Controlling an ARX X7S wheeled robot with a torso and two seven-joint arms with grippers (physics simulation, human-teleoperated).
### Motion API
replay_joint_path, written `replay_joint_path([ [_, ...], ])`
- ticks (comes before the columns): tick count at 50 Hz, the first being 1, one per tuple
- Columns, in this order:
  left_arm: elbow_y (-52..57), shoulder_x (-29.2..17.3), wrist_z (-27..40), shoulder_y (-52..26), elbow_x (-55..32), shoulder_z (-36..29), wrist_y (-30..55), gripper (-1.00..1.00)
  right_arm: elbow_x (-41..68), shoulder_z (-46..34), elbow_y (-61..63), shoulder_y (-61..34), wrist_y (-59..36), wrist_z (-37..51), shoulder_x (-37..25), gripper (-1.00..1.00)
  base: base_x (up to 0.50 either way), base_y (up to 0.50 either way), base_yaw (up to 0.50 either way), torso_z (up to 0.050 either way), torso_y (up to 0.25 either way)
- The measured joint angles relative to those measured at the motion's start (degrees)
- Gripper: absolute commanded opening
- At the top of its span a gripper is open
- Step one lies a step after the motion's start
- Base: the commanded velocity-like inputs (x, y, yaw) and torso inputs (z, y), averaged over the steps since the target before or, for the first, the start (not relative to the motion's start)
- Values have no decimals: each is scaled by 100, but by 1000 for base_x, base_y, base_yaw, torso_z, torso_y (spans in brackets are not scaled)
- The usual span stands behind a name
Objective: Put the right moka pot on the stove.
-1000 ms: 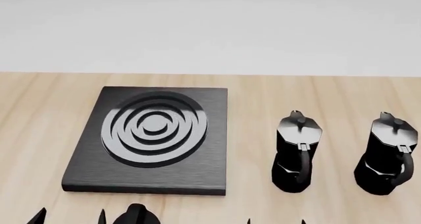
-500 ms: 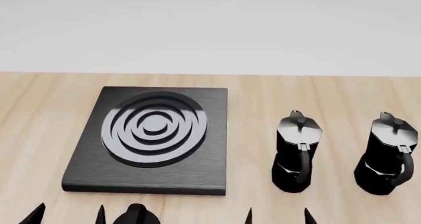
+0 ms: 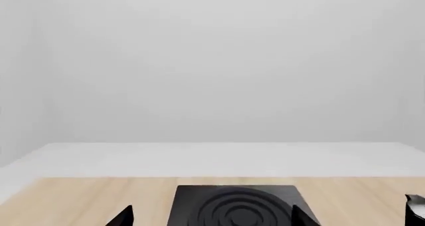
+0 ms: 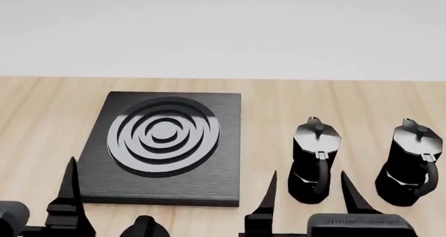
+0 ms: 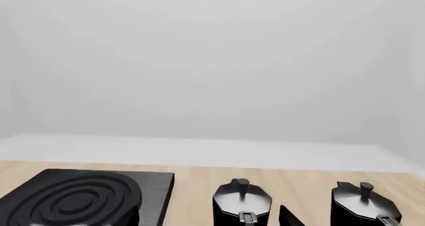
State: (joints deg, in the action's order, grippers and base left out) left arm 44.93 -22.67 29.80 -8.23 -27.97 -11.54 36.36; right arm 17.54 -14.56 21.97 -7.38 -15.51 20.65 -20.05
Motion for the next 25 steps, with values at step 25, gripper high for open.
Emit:
replay_joint_path([
  [25,898,-221,499,-326,-509,122,760,100,60,-48,476,-137,-465,185,-93,100,0,0,0,0,0],
])
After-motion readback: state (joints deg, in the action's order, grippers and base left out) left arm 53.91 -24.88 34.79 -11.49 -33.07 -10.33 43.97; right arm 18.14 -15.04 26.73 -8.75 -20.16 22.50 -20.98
